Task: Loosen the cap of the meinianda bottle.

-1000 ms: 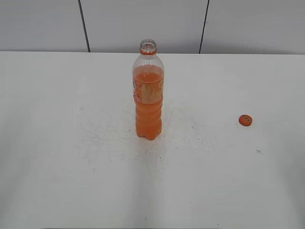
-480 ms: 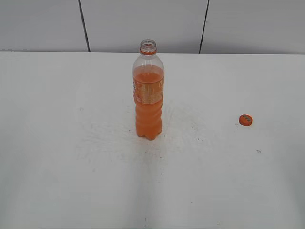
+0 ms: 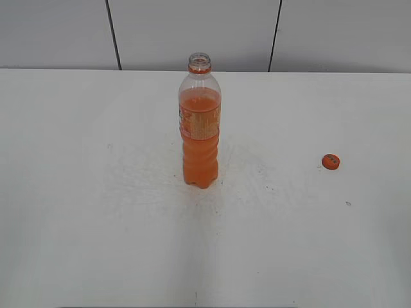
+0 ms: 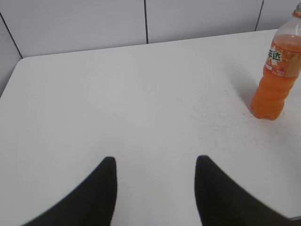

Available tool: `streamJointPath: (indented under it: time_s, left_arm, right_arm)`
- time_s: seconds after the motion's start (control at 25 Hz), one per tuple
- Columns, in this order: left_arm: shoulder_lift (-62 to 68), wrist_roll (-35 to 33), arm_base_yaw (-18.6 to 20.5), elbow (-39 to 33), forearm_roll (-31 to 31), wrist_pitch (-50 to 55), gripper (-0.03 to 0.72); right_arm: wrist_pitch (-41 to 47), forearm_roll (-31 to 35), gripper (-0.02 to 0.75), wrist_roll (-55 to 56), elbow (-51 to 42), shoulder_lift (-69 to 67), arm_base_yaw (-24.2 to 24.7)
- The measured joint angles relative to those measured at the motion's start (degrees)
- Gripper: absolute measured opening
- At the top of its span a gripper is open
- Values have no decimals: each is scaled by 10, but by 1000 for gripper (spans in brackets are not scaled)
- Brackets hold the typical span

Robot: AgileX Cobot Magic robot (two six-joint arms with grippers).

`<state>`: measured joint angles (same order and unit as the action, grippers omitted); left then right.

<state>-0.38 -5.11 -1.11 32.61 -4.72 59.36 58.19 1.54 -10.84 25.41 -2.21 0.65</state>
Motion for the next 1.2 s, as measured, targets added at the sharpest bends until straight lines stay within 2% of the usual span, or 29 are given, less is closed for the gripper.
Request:
streamJointPath:
  time_s: [0.32,0.76,1.2]
  left_arm:
    - [-1,39,0,0,27,0,340]
    - [-1,41,0,0,31,0,295]
    - [-1,41,0,0,31,0,285]
  right_arm:
    - [1,-12,511,19,0,27,0]
    - [1,-6,511,45,0,27,0]
    - [1,-15,511,41,0,27,0]
